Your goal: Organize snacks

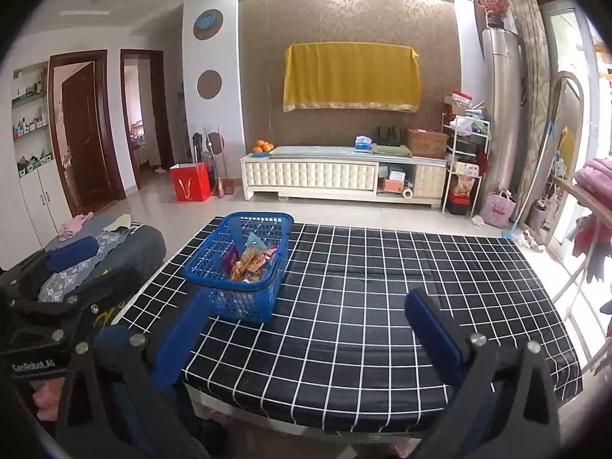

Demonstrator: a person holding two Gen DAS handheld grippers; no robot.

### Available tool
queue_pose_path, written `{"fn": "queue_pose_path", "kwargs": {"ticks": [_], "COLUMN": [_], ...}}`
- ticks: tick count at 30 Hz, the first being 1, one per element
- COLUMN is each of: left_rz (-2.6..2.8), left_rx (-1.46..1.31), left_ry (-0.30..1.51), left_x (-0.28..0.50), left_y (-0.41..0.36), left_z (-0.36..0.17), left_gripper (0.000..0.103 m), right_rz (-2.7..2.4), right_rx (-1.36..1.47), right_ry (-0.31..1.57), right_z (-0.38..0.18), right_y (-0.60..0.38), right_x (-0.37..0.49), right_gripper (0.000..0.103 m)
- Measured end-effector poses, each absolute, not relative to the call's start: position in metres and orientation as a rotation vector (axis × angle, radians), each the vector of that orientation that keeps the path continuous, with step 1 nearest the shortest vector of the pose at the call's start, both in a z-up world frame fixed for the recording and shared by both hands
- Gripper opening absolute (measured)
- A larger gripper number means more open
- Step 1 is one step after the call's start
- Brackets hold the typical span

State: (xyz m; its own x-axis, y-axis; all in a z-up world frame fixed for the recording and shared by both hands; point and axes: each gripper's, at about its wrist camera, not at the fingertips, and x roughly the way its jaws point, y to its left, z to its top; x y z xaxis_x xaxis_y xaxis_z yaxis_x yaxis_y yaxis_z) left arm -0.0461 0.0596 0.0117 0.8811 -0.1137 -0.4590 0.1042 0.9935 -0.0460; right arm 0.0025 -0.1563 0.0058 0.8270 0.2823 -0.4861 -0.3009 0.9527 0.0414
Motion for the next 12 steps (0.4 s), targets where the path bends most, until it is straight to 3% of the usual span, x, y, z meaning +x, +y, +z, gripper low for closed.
{"fn": "queue_pose_path", "kwargs": {"ticks": [12], "left_rz": [-0.096], "left_rx": [-0.04], "left_ry": [0.484], "left_x": [-0.0479], "left_y": [0.0621], "left_z": [0.0086], "left_gripper": [0.093], "right_rz": [0.303], "right_rx": [-0.038], "right_ry": [0.51], "right_z": [0.0091], "right_y": [-0.1565], "right_x": [-0.001], "right_gripper": [0.103]}}
